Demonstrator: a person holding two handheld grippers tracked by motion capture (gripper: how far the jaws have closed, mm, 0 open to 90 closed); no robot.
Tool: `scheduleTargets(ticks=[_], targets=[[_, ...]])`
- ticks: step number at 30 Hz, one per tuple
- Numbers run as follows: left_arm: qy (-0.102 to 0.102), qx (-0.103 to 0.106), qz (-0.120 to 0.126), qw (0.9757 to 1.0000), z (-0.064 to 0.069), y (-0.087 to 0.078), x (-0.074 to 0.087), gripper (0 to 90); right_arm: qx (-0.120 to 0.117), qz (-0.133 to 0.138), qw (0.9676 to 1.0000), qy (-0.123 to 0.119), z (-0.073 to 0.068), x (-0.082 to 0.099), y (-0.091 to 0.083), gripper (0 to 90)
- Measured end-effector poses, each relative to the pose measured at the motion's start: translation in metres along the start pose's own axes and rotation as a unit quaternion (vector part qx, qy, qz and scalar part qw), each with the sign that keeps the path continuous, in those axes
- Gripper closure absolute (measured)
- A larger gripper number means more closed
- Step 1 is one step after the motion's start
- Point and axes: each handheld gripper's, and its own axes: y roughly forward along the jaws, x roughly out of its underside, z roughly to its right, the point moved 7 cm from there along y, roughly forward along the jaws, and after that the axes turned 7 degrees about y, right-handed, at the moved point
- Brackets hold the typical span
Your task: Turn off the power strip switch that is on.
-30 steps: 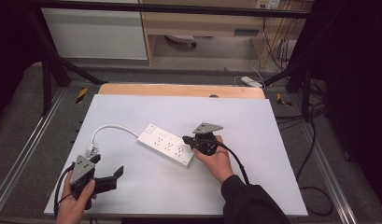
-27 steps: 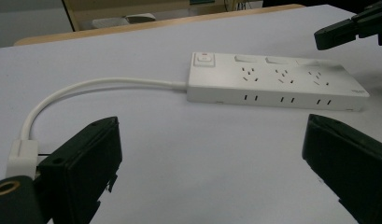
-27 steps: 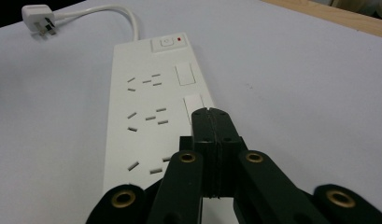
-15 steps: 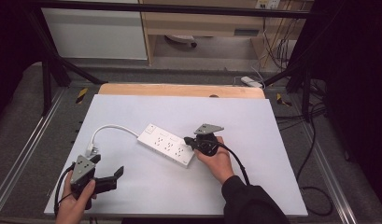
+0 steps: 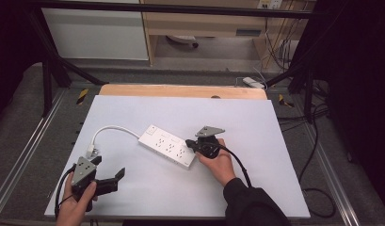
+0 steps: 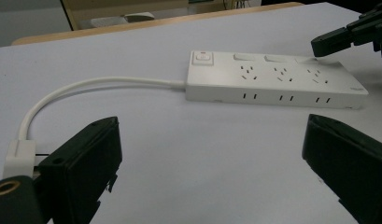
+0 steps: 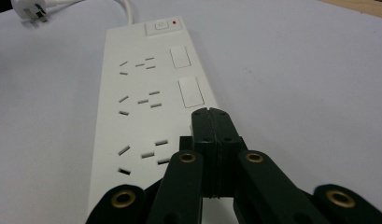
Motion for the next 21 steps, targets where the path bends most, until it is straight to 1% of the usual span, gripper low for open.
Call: scheduleTargets(ticks=[20, 21], targets=[[0.001, 0.002, 0.000, 1.0000, 0.0005, 0.0001, 0.0000, 4.7, 0.002, -0.003, 1.0000, -0.002, 0.0005, 0.0031, 0.0012, 90.0], [0.001, 0.002, 0.000, 1.0000, 0.0005, 0.0000, 0.0000, 4.7, 0.002, -0.004, 1.0000, 0.000, 0.0003, 0.0040, 0.0012, 90.0]])
